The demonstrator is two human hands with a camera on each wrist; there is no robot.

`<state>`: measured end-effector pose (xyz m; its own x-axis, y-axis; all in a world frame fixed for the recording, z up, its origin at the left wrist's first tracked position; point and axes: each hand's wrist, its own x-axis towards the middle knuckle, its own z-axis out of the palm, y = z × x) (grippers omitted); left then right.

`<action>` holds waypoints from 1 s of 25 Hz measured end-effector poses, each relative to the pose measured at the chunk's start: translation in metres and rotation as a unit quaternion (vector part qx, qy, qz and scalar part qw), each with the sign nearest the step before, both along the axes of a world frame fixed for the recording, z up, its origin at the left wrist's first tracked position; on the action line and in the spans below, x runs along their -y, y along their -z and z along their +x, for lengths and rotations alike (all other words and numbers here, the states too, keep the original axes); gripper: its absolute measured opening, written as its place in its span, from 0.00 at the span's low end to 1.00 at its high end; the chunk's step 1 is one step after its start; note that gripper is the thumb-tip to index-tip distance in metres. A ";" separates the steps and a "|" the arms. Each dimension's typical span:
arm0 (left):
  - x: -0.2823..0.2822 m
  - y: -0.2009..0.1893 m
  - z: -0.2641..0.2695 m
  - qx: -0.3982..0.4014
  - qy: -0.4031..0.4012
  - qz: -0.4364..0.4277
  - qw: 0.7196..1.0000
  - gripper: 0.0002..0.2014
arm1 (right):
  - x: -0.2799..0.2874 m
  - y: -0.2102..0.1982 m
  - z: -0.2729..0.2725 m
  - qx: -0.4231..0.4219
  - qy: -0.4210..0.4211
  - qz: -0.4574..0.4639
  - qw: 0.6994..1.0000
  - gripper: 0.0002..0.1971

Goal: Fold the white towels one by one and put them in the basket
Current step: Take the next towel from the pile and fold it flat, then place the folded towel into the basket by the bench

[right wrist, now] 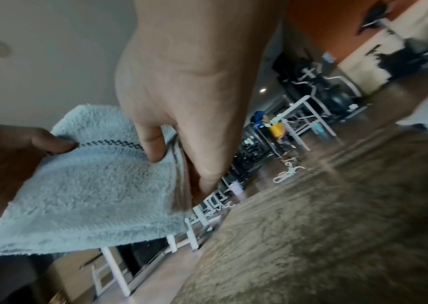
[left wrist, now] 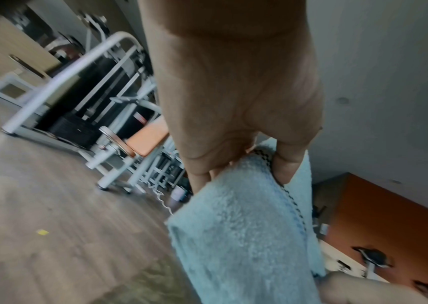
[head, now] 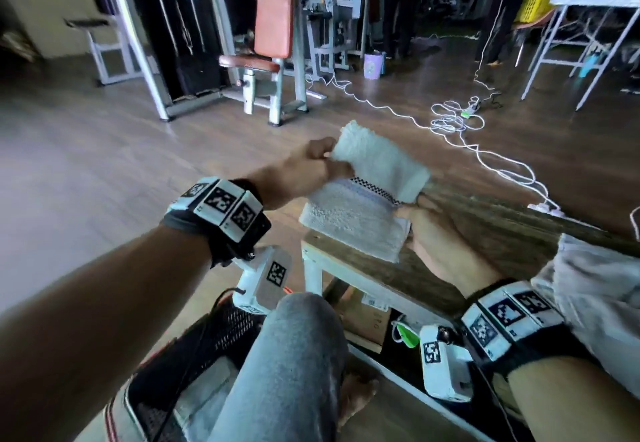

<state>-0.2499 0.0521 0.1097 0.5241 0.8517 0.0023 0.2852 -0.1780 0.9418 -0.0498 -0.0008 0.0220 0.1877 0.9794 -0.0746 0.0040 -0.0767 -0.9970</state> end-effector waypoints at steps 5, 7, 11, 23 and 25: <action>0.007 0.052 -0.090 -0.001 -0.169 -0.079 0.982 0.27 | -0.029 0.017 -0.059 0.131 -0.113 0.010 0.985 0.06; 0.006 0.100 -0.118 -0.019 -0.217 -0.103 0.971 0.20 | -0.046 0.046 -0.080 0.207 -0.167 0.000 0.964 0.03; 0.019 0.213 -0.169 -0.032 -0.305 -0.208 0.929 0.21 | -0.077 0.122 -0.128 0.309 -0.280 -0.051 0.908 0.05; 0.025 0.430 -0.191 -0.050 -0.360 -0.417 0.833 0.18 | -0.110 0.271 -0.199 0.548 -0.458 0.021 0.700 0.21; 0.022 0.450 -0.188 -0.074 -0.356 -0.416 0.833 0.20 | -0.112 0.293 -0.203 0.579 -0.475 0.024 0.663 0.22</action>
